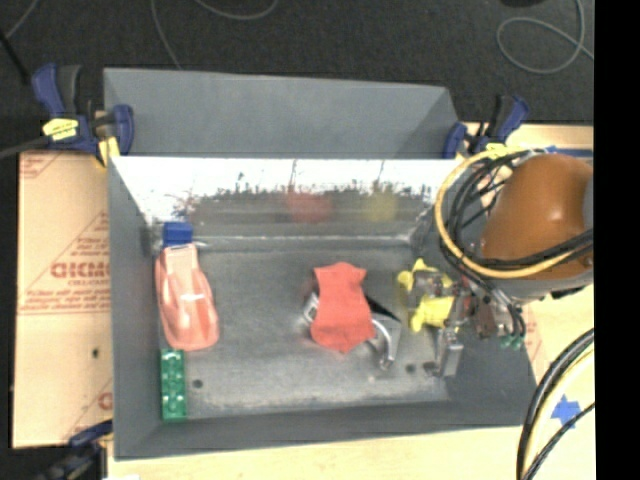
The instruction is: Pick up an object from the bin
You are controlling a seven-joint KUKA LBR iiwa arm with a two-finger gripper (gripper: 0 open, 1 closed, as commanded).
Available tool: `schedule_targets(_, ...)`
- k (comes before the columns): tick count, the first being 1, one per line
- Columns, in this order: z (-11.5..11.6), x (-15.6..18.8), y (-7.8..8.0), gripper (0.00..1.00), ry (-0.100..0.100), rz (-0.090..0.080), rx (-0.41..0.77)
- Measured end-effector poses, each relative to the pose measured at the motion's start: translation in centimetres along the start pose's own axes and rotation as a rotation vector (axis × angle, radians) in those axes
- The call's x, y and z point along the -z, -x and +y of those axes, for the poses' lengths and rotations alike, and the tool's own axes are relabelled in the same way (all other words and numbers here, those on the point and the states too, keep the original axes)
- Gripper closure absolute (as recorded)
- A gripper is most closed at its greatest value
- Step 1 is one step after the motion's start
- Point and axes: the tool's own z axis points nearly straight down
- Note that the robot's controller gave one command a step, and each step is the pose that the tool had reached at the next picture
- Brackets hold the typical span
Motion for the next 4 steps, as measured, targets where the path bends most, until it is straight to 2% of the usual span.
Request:
schedule_targets(1, 4.0, -2.6, 3.0, 0.00, -0.002, -0.003, 0.003)
schedule_targets(2, 6.8, -4.5, 4.6, 0.00, 0.004, -0.001, 0.082)
schedule_targets(3, 8.5, -6.6, 4.8, 0.00, -0.005, -0.009, 0.060)
schedule_targets(4, 11.1, -7.8, 6.8, 0.00, 0.004, -0.016, 0.126)
